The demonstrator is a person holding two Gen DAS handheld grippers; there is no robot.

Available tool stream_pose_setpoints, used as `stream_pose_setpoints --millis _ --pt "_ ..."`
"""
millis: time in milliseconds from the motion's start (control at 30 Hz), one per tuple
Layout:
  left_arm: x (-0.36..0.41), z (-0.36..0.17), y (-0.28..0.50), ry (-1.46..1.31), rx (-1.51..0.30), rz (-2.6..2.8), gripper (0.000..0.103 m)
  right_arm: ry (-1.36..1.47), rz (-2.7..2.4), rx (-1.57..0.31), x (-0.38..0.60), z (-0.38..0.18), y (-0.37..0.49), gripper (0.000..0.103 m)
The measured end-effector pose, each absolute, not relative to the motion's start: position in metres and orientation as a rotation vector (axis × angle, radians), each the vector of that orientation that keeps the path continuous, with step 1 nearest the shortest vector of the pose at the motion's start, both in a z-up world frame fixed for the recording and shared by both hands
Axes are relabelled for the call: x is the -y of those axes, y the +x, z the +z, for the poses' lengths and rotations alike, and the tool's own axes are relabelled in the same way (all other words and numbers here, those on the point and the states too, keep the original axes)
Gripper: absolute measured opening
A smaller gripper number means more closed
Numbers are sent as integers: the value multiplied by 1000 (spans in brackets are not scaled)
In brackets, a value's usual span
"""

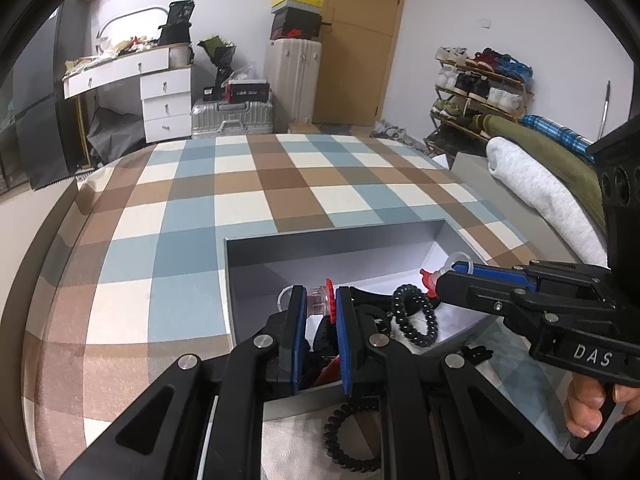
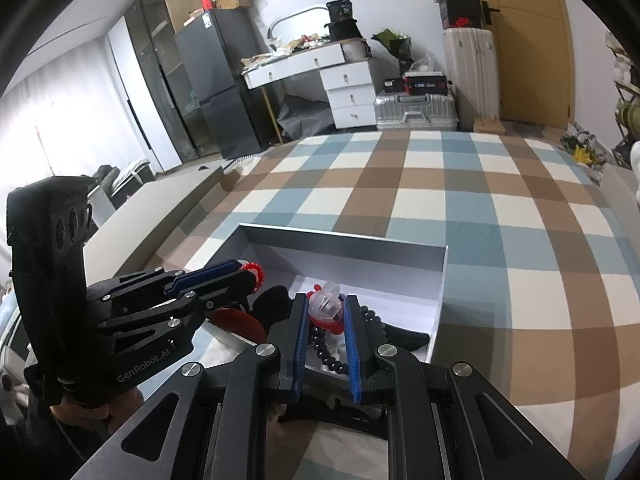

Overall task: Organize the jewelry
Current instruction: 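Carry the clip and bracelet into the silver box and open both tools, then withdraw both tools from the box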

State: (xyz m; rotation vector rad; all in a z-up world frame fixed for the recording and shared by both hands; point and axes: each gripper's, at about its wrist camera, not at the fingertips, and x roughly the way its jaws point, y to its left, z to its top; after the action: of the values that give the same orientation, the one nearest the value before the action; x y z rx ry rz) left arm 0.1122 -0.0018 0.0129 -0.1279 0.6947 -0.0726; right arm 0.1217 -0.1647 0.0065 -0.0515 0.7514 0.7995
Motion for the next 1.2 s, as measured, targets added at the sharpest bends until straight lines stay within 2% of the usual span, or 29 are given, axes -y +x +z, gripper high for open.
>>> stream_pose_setpoints --millis 633,733,767,800,833,867,900,967,1000,1033,1067,1167,1200 --pt "9 14 110 -85 -721 -74 11 -66 797 -747 164 5 122 19" --pt "8 15 106 -92 -734 -82 20 -71 789 -733 169 9 118 22" --pt "7 16 104 -94 -732 -82 29 -71 788 -730 170 10 118 23" --pt "7 17 102 -95 -730 -81 41 -71 783 -723 173 11 116 28" --pt "7 18 99 -98 -726 -89 45 -70 778 -716 176 13 114 34" --pt "6 20 96 -105 -725 -95 56 -70 772 -712 180 14 113 36" --pt "6 22 93 -116 -725 -108 62 -70 763 -707 184 16 111 42" --pt "7 25 85 -119 -723 -122 68 -67 747 -704 193 17 108 59" --pt "8 27 82 -117 -719 -125 74 -64 743 -705 196 18 107 72" --pt "10 28 77 -110 -712 -126 78 -61 741 -707 200 18 105 80" --pt "11 29 72 -100 -704 -116 85 -60 739 -710 203 19 104 83" --pt "13 28 64 -75 -700 -94 88 -82 713 -734 209 17 101 99" --pt "13 26 62 -75 -711 -86 93 -89 703 -739 210 15 100 101"
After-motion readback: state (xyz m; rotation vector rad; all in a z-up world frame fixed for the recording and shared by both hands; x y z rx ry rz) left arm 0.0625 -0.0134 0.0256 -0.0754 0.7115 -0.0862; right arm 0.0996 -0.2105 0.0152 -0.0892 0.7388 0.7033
